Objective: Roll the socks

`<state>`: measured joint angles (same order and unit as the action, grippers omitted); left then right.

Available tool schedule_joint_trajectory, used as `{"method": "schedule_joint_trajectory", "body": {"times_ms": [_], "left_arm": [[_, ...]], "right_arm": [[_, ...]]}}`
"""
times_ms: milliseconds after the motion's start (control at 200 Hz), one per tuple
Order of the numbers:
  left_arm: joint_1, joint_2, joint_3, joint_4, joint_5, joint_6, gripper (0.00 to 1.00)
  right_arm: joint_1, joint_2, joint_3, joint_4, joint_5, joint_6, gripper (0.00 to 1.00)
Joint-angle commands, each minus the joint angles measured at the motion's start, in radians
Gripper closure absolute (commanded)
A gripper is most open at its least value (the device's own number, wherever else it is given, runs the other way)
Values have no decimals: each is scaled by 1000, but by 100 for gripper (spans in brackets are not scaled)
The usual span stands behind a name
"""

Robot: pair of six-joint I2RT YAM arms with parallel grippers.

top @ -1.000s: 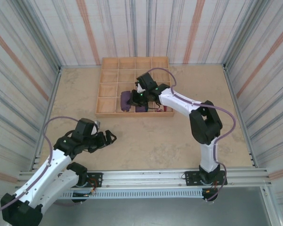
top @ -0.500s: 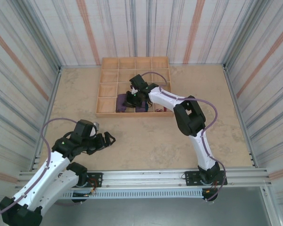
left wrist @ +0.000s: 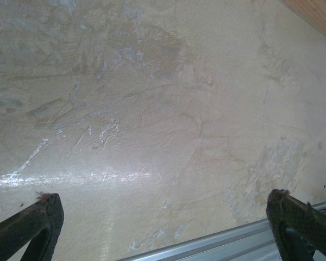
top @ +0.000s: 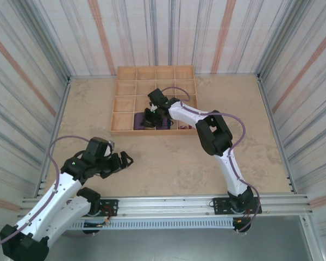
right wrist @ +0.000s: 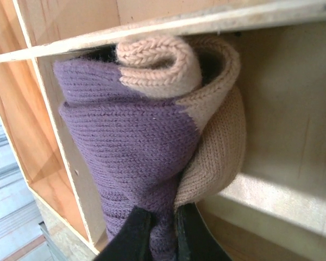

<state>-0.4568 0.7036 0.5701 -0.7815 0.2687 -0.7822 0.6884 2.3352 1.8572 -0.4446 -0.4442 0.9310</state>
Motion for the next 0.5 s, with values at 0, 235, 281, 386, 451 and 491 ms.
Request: {"method": "schedule_joint_trajectory", "body": {"times_ms": [0, 235, 281, 386, 451, 491], "left_arm": [[6, 10, 28, -11, -17, 14, 1], [9, 58, 96, -7, -111, 91, 1], [12, 77, 119, -8, -130, 109, 1], [28, 135, 169, 4, -145, 155, 1], [50, 170, 187, 28, -145, 192, 1], [72, 189, 194, 48, -137, 218, 1]], "right_arm": [[18, 12, 2, -71, -1, -4, 72], [21, -89, 11, -118, 113, -115, 36], [23, -114, 11, -123, 135, -139, 31], [28, -182, -1, -125, 179, -201, 20], [38, -239, -24, -112, 210, -244, 8], [48, -282, -48, -106, 257, -271, 1]]}}
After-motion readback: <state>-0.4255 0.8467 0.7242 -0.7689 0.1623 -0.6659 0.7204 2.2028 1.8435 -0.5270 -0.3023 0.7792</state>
